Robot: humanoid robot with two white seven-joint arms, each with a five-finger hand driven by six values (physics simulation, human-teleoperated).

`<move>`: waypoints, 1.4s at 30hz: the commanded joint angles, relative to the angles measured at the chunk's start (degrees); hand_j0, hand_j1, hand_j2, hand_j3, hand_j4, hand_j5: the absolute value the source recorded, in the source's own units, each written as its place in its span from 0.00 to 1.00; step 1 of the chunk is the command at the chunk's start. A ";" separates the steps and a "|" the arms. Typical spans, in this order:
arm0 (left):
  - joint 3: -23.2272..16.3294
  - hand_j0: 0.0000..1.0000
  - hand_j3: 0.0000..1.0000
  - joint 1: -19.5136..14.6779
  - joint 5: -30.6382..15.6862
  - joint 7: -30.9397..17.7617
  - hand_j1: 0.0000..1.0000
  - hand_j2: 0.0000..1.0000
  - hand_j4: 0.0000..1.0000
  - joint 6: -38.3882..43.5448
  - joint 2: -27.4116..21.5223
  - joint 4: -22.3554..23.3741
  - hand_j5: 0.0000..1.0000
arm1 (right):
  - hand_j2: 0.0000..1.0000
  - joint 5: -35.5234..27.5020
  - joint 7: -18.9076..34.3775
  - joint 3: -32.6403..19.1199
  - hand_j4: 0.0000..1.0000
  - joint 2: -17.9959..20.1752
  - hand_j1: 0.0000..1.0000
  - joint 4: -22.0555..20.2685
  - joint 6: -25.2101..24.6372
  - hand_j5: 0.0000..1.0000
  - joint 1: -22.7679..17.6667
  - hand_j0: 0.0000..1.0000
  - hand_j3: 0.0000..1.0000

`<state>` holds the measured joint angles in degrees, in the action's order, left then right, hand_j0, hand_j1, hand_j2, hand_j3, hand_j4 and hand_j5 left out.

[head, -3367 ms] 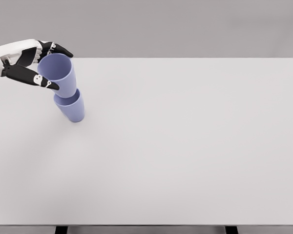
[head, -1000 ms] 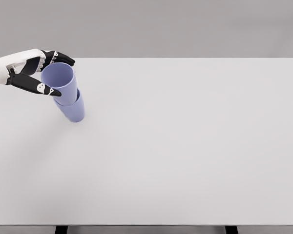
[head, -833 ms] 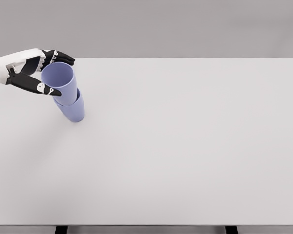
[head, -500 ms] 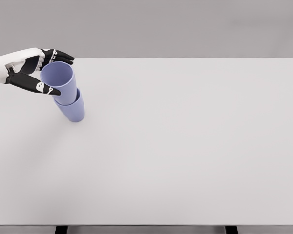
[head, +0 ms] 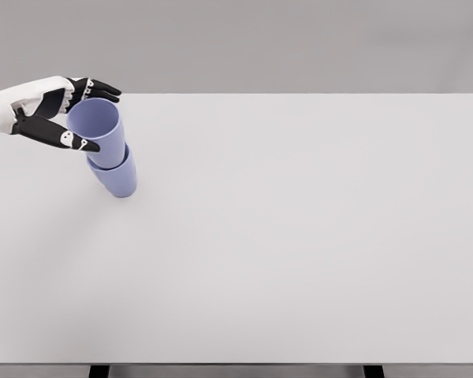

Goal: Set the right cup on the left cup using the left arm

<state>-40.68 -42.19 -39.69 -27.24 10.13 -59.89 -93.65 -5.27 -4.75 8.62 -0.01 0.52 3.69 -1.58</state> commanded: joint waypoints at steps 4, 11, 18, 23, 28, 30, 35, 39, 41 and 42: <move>0.07 0.83 0.83 0.00 -0.04 -0.01 0.83 0.83 0.83 -0.02 0.57 0.22 0.83 | 1.00 -0.01 0.00 0.00 1.00 0.01 1.00 0.01 0.00 1.00 0.00 1.00 1.00; 0.07 0.83 0.83 0.09 0.40 -0.01 0.83 0.83 0.83 -0.02 0.92 1.01 0.83 | 1.00 -0.01 0.00 0.00 1.00 0.01 1.00 0.01 0.00 1.00 0.00 1.00 1.00; 0.07 0.90 0.90 0.18 0.49 -0.01 0.90 0.90 0.90 -0.11 0.74 1.01 0.90 | 1.00 -0.01 0.00 0.00 1.00 0.01 1.00 0.01 0.00 1.00 0.00 1.00 1.00; 0.07 0.93 0.93 0.26 0.57 -0.01 0.93 0.93 0.93 -0.11 0.74 1.01 0.93 | 1.00 -0.01 0.00 0.00 1.00 0.01 1.00 0.01 0.00 1.00 0.00 1.00 1.00; 0.16 0.94 0.94 0.26 0.84 -0.01 0.94 0.94 0.94 -0.29 0.66 0.93 0.94 | 1.00 -0.01 0.00 0.00 1.00 0.01 1.00 0.01 0.00 1.00 0.00 1.00 1.00; 0.16 0.96 0.96 0.26 0.84 -0.01 0.96 0.96 0.96 -0.29 0.57 0.93 0.96 | 1.00 -0.01 0.00 0.00 1.00 0.01 1.00 0.01 0.00 1.00 0.00 1.00 1.00; 0.24 1.00 1.00 0.26 0.84 -0.01 1.00 1.00 1.00 -0.46 0.48 0.49 1.00 | 1.00 -0.01 0.00 0.00 1.00 0.01 1.00 0.01 0.00 1.00 0.00 1.00 1.00; 0.25 1.00 1.00 0.26 0.84 -0.01 1.00 1.00 1.00 -0.46 0.48 0.49 1.00 | 1.00 -0.01 0.00 0.00 1.00 0.01 1.00 0.01 0.00 1.00 0.00 1.00 1.00; 0.25 1.00 1.00 0.18 0.84 -0.01 1.00 1.00 1.00 -0.46 0.22 0.40 1.00 | 1.00 -0.01 0.00 0.00 1.00 0.01 1.00 0.01 0.00 1.00 0.00 1.00 1.00; 0.25 1.00 1.00 0.18 0.84 -0.01 1.00 1.00 1.00 -0.46 0.22 0.40 1.00 | 1.00 -0.01 0.00 0.00 1.00 0.01 1.00 0.01 0.00 1.00 0.00 1.00 1.00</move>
<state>-40.50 -42.27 -38.64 -27.25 9.69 -59.51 -93.23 -5.27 -4.75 8.62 -0.01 0.52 3.69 -1.58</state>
